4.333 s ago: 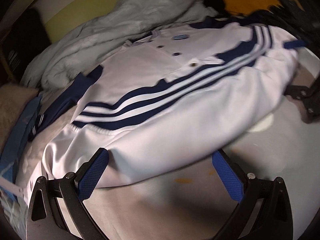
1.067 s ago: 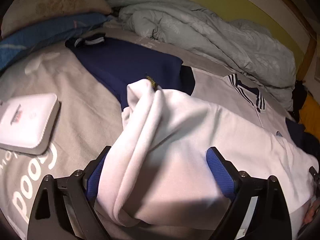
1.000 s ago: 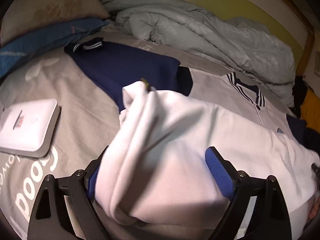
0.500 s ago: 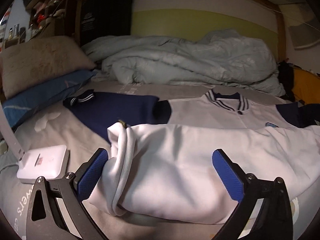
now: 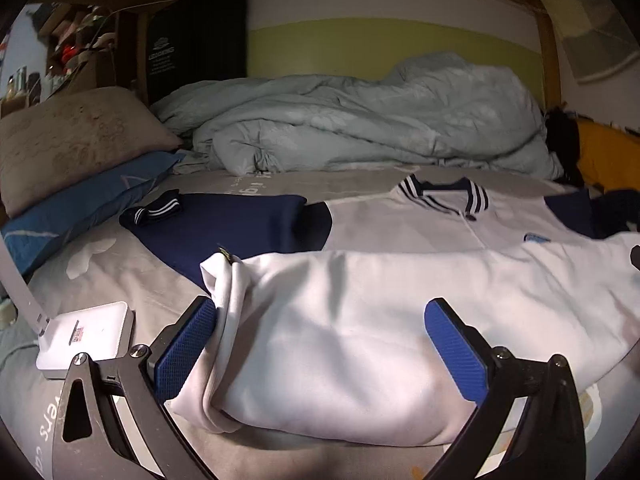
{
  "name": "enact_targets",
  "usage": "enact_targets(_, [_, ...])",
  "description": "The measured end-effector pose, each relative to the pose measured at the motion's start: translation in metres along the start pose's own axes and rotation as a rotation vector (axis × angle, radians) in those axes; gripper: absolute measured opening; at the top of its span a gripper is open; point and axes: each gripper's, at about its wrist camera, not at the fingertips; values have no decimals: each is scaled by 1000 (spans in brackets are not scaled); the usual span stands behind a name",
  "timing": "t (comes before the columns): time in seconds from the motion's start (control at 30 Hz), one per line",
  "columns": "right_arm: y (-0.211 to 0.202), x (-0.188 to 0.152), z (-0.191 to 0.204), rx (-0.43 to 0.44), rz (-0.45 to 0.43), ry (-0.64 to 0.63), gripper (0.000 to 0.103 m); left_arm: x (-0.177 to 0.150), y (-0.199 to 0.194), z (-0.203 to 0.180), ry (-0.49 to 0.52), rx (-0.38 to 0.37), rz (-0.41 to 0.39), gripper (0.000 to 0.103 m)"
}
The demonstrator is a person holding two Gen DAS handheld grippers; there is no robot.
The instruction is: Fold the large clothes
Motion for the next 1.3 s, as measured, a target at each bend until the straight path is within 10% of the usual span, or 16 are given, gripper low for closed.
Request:
enact_targets(0.33, [26, -4, 10, 30, 124, -69, 103, 53, -12, 45, -28, -1, 45, 103])
enact_targets(0.47, [60, -12, 19, 67, 320, -113, 103, 82, 20, 96, -104, 28, 223, 103])
enact_targets(0.7, [59, -16, 19, 70, 325, -110, 103, 99, 91, 184, -256, 108, 425, 103])
enact_targets(0.93, [63, -15, 22, 61, 347, -127, 103, 115, 155, 269, -389, 293, 426, 102])
enact_targets(1.1, [66, -16, 23, 64, 361, -131, 103, 120, 200, 325, -571, 295, 449, 98])
enact_targets(1.3, [67, -16, 24, 67, 368, -126, 103, 129, 232, 374, -621, 381, 424, 74])
Point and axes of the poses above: each gripper's, at about its wrist camera, not at the fingertips, and y roughly the way its jaws point, z to its left, x to its top, and after that the axes turned 7 degrees about -x, right-handed
